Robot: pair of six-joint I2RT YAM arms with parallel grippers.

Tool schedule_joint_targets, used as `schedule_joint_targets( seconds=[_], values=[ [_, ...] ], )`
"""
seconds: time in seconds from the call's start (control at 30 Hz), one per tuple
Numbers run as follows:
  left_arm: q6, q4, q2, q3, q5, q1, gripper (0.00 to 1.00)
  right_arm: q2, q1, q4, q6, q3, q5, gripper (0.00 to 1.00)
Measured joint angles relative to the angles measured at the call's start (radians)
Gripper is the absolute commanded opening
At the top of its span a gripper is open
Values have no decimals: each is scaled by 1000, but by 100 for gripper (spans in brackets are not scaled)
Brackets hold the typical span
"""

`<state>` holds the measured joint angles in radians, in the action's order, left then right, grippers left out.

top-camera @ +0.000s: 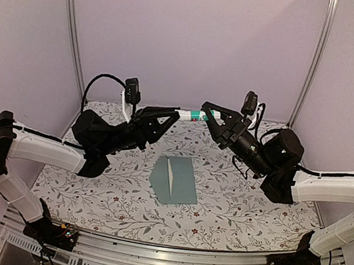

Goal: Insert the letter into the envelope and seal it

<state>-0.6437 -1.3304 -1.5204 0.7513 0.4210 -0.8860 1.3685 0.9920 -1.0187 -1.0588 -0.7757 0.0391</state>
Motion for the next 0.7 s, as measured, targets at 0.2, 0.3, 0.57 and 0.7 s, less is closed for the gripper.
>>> schedule_joint_targets(
  seconds=[0.2,0.3,0.57,0.7],
  values=[
    [35,-13,-1,0,-15,-6,1,8,0,-24,-20,0,0,0],
    [55,-14,-1,0,-18,-7,0,8,0,-26,-26,0,2,0],
    [183,-9,-3,21,0,-19,0,-8,-1,-27,-52,4,24,0],
    [316,33,-2,64,17,-41,0,-41,-2,-25,-61,14,40,0]
  ],
)
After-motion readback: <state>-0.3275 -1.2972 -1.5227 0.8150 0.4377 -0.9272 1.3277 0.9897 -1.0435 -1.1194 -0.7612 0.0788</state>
